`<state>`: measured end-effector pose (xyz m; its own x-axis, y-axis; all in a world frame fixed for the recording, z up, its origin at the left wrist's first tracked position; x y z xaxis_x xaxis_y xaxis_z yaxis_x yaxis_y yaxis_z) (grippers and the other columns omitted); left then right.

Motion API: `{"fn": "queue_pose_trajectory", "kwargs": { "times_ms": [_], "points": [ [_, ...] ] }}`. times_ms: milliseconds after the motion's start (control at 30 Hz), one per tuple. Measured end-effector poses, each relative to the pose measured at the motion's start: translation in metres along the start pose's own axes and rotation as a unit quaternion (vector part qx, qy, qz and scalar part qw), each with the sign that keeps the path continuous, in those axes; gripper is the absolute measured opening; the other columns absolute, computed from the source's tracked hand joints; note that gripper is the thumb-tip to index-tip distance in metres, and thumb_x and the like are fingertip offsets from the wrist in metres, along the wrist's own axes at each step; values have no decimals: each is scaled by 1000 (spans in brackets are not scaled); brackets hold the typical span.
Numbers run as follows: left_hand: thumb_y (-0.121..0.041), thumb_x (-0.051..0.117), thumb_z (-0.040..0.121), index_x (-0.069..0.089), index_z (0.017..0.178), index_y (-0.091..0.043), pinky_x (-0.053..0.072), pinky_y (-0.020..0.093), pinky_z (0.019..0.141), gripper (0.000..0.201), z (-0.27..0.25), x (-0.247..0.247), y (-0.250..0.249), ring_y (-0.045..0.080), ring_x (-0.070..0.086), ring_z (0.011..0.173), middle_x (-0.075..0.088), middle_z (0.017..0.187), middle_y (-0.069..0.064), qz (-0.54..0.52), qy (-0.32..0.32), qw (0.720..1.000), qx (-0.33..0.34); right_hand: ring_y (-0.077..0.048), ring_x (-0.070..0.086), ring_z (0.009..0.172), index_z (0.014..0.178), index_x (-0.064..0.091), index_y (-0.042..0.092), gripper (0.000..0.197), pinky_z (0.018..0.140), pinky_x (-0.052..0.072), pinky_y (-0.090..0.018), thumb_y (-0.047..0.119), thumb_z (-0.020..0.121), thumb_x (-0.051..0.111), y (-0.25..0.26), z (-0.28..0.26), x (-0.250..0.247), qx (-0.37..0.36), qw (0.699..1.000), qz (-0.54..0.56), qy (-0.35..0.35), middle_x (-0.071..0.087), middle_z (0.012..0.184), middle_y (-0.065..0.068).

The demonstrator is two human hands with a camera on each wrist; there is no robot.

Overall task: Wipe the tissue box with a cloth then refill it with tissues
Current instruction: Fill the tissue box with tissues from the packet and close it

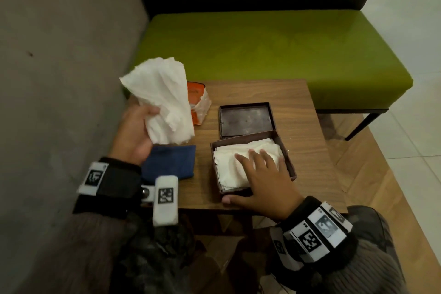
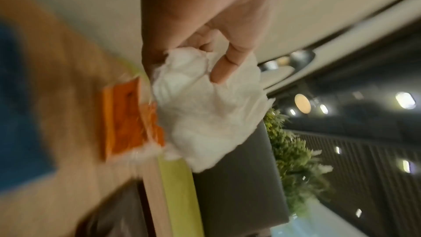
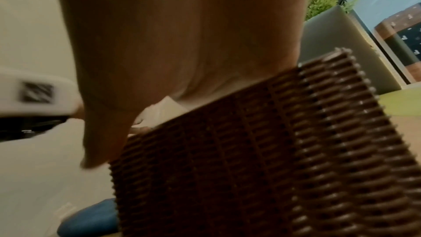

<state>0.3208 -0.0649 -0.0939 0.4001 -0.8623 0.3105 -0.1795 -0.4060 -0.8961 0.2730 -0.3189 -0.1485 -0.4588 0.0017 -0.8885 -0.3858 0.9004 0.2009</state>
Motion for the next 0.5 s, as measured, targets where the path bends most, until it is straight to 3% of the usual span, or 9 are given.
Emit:
{"fn": "queue_pose_trajectory", "kwargs": {
  "times_ms": [33,100,133,200,267,333,433,500],
  "points": [
    [-5,45,87,58,117,-10,53,38,86,33,-19,4,13,22,62,110,67,112,7,-39,19,998,-46,-27,-2,151,153,10,30,120,119,0,-58,96,53,12,4,-6,-4,-10,999,17,-28,7,163,-6],
    [-3,43,89,56,118,-7,53,35,76,32,-51,8,32,24,62,106,66,111,6,-16,13,998,-56,-22,6,150,150,26,31,105,121,4,-53,89,64,8,12,-22,-14,-45,990,89,-97,21,160,0],
    [-1,43,88,55,118,-6,53,34,75,33,-63,8,40,24,62,103,65,109,6,7,3,999,-37,-19,17,147,145,35,30,98,121,14,-48,87,71,8,15,-30,-18,-63,978,147,-134,33,154,2],
    [4,43,88,55,118,-7,54,32,76,34,-85,10,54,22,63,97,65,107,7,30,14,999,-21,-9,44,130,131,53,28,82,108,38,-35,83,81,19,16,-45,-21,-81,933,299,-186,55,134,8],
    [7,44,88,57,114,-11,56,29,75,35,-105,15,66,20,64,94,67,104,5,37,43,998,-27,-5,60,108,112,64,28,60,93,49,-28,73,84,37,16,-54,-20,-60,862,469,-182,67,112,11],
    [8,45,88,58,112,-17,55,33,83,37,-124,22,75,22,65,99,67,108,5,54,83,994,-34,-11,67,98,105,67,23,49,87,56,-33,65,84,55,16,-59,-16,-21,809,567,-152,71,103,6],
    [7,43,89,57,113,-23,54,37,88,41,-146,30,83,22,65,103,69,109,3,92,124,987,-44,-16,70,98,113,67,11,33,83,60,-36,32,87,67,16,-64,-4,-6,765,633,-116,73,107,-1],
    [0,39,92,58,117,-20,53,41,91,37,-155,32,88,23,64,107,69,113,5,100,147,982,-59,-19,70,99,112,67,8,28,81,60,-34,18,87,70,13,-67,2,9,759,636,-141,73,108,-3]
  ]
}}
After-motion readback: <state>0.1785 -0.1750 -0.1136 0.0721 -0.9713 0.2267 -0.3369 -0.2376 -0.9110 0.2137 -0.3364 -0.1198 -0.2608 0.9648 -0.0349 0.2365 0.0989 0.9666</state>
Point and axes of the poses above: each hand's wrist, its own z-axis towards the middle knuckle, its own x-axis out of the palm, y = z × x, the point moved 3 cm from there along z, towards the middle knuckle
